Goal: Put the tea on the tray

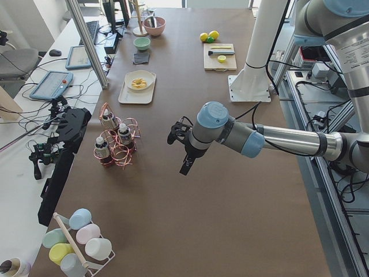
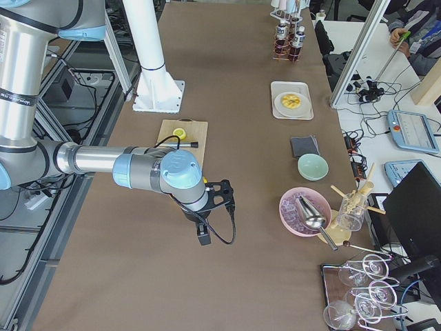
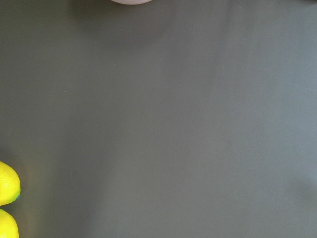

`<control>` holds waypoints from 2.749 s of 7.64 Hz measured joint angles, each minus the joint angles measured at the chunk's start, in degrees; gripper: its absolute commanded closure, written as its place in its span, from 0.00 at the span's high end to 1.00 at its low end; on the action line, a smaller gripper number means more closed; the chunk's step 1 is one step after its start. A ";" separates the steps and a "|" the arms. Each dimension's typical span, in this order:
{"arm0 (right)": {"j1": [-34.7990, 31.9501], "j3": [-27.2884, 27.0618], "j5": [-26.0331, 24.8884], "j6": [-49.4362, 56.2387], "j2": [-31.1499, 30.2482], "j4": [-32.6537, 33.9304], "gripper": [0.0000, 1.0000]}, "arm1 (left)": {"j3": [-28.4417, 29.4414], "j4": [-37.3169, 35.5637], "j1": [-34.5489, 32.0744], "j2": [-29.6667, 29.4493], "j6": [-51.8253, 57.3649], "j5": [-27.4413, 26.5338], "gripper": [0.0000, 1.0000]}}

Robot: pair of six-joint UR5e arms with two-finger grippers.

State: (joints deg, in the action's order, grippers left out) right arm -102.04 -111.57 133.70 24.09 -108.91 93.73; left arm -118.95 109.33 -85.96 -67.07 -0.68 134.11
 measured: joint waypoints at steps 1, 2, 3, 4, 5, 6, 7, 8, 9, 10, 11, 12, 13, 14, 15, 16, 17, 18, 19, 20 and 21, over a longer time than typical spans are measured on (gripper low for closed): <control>0.00 0.02 -0.01 0.12 -0.08 0.02 1.00 | 0.00 0.00 0.01 -0.12 -0.17 -0.08 0.98; 0.00 0.02 -0.02 0.24 -0.12 0.03 1.00 | 0.04 0.00 0.13 -0.59 -0.30 -0.18 0.98; 0.00 0.04 -0.02 0.31 -0.14 0.04 1.00 | 0.29 -0.05 0.31 -2.14 -0.49 -0.26 0.98; 0.00 0.08 -0.05 0.38 -0.15 0.04 1.00 | 1.19 -0.23 1.05 -5.23 -1.80 -0.32 0.97; 0.01 0.14 -0.04 0.44 -0.22 0.04 1.00 | 2.75 -0.31 3.48 -9.64 -6.42 -0.47 0.97; 0.01 0.17 -0.03 0.42 -0.46 0.00 1.00 | 4.92 -0.35 7.04 -15.10 -12.60 -1.34 0.97; 0.01 0.19 -0.03 0.41 -0.75 -0.06 1.00 | 7.36 -0.43 10.41 -20.38 -17.53 -3.56 0.96; 0.00 0.20 -0.09 0.30 -0.96 -0.10 1.00 | 9.83 -0.48 13.47 -25.03 -21.40 -5.93 0.95; 0.00 0.21 -0.17 0.18 -1.11 -0.12 1.00 | 12.18 -0.51 15.95 -29.02 -24.82 -8.48 0.94; 0.00 0.22 -0.30 0.13 -1.17 -0.13 1.00 | 14.16 -0.52 17.67 -31.80 -26.75 -10.84 0.93; 0.00 0.37 -0.39 0.11 -1.23 -0.13 1.00 | 16.47 -0.52 18.63 -34.50 -27.67 -12.74 0.92; 0.00 0.72 -0.43 0.17 -1.23 -0.17 1.00 | 18.94 -0.53 19.09 -36.97 -27.99 -14.12 0.91; 0.00 0.94 -0.40 0.22 -1.28 -0.20 1.00 | 21.35 -0.52 19.25 -39.17 -27.99 -15.13 0.88; 0.00 1.04 -0.35 0.24 -1.39 -0.21 1.00 | 23.44 -0.49 19.29 -40.99 -27.78 -15.56 0.87; 0.00 1.11 -0.31 0.21 -1.48 -0.21 1.00 | 25.47 -0.44 19.29 -42.80 -27.79 -15.72 0.86; 0.00 1.13 -0.29 0.14 -1.52 -0.21 1.00 | 27.63 -0.31 19.27 -44.39 -27.65 -15.78 0.85; 0.00 1.13 -0.28 0.07 -1.55 -0.21 1.00 | 29.32 -0.15 19.26 -45.54 -27.47 -15.80 0.82; 0.00 1.11 -0.24 0.01 -1.56 -0.21 1.00 | 30.21 -0.06 19.24 -46.08 -27.23 -15.75 0.80; 0.00 1.09 -0.21 -0.09 -1.57 -0.21 1.00 | 30.60 -0.02 19.20 -46.28 -27.14 -15.66 0.76; 0.00 1.09 -0.16 -0.19 -1.57 -0.21 1.00 | 30.80 0.00 19.18 -46.24 -27.10 -15.63 0.67; 0.00 1.03 -0.13 -0.24 -1.57 -0.21 1.00 | 30.85 0.00 19.11 -46.06 -27.09 -15.57 0.59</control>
State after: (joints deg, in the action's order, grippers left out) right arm -102.04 -110.53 133.57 23.85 -110.48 93.51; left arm -88.09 109.33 -66.84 -113.13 -27.78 118.54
